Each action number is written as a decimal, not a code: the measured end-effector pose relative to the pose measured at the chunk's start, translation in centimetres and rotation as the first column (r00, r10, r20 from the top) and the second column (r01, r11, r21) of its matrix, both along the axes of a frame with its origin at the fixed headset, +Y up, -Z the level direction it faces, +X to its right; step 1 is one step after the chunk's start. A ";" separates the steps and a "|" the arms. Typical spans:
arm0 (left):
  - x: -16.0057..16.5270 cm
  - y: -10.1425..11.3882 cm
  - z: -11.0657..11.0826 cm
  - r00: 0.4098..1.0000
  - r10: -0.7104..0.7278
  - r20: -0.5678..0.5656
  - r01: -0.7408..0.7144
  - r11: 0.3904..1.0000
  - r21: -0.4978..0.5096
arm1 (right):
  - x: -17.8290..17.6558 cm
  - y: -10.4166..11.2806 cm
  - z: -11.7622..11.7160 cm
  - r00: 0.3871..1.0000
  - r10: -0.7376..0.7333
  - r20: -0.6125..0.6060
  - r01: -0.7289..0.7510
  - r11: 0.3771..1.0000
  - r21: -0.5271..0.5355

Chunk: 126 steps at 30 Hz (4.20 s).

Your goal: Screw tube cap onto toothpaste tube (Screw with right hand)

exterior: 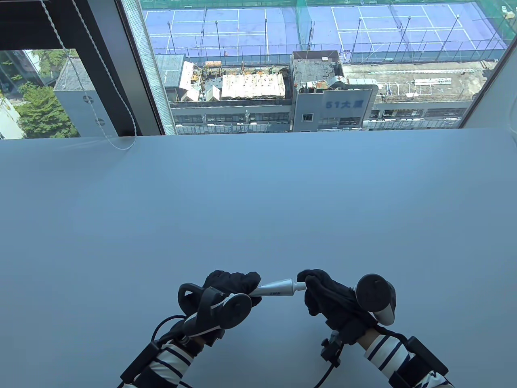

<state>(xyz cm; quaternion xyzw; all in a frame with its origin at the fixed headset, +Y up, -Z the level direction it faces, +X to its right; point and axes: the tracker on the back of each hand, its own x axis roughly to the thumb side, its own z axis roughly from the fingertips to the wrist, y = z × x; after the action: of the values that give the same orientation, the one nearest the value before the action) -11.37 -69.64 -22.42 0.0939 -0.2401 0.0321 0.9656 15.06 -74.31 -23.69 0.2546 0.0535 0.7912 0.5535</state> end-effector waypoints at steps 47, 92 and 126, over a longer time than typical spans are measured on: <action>-0.3 -0.3 -0.2 1.000 0.012 -0.006 -0.012 1.000 -0.013 | -0.1 0.3 0.3 0.996 0.061 0.072 -0.067 0.995 0.080; 1.9 -0.3 1.7 0.969 -0.246 0.004 0.236 0.932 0.274 | -0.5 -2.4 0.3 0.983 -0.114 0.142 0.172 0.835 -0.522; 7.1 -3.2 -9.6 0.836 -0.079 -0.543 -0.358 0.671 -0.649 | 3.7 -1.8 -1.5 0.938 -0.250 0.242 0.333 0.845 -0.418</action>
<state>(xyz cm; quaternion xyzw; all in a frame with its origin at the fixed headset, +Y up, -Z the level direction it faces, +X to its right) -4.25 -72.83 -31.99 -0.2738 0.0762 0.1747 0.9427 18.78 -76.12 -25.15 0.0521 0.1473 0.6827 0.7138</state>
